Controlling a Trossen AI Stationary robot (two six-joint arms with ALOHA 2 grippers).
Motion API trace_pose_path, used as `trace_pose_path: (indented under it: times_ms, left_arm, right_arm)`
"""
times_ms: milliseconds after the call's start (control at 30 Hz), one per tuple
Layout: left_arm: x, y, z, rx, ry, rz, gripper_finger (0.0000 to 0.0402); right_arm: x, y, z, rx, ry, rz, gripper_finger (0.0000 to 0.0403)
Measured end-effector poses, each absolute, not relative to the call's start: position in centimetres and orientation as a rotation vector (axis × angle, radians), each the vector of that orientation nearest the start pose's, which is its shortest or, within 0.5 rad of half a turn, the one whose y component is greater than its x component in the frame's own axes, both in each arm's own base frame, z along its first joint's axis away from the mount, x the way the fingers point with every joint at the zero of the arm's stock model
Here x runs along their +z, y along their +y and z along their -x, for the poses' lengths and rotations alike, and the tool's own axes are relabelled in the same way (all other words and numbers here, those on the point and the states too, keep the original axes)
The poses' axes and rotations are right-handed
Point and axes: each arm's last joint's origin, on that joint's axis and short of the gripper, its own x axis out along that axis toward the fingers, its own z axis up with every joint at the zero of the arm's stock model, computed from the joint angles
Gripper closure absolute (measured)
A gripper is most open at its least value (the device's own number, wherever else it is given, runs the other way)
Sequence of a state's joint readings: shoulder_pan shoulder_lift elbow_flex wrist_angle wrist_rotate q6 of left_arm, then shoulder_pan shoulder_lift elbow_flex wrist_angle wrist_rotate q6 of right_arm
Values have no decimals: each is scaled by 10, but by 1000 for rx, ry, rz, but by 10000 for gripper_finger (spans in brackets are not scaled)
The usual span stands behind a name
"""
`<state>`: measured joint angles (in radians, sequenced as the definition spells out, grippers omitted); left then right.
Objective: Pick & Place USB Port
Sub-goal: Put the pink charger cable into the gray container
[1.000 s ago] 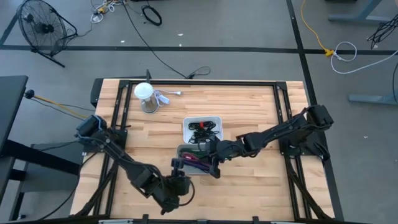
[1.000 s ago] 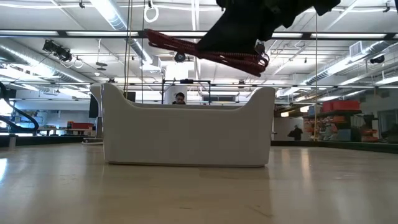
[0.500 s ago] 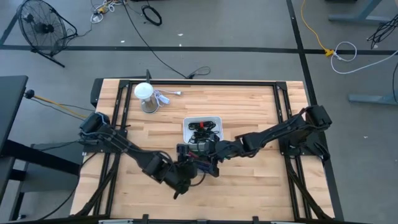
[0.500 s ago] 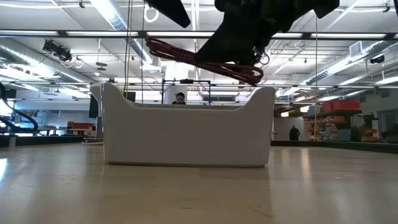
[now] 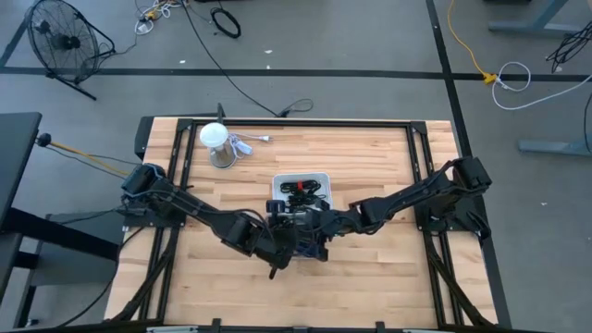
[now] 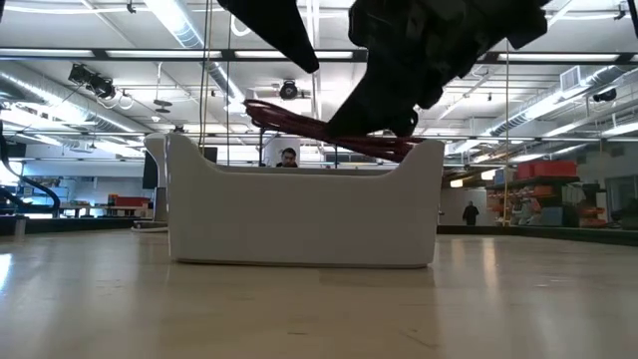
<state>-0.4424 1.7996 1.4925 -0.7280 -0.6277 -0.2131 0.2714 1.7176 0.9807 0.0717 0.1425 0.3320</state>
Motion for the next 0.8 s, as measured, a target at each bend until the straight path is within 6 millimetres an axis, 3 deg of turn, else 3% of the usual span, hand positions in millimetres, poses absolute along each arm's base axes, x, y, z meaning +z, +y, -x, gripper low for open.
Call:
trace_pose_path:
  times_ms: [300,533,800]
  left_arm:
    - [265,-145,-349,263,864,-330,287]
    - [265,-145,-349,263,864,-330,287]
    - [265,-145,-349,263,864,-329,287]
  right_arm:
    - [169,83,-337,-12,707,-249,397]
    - [170,83,-337,-1,692,-244,393]
    - [173,84,-339,29,663,-251,334]
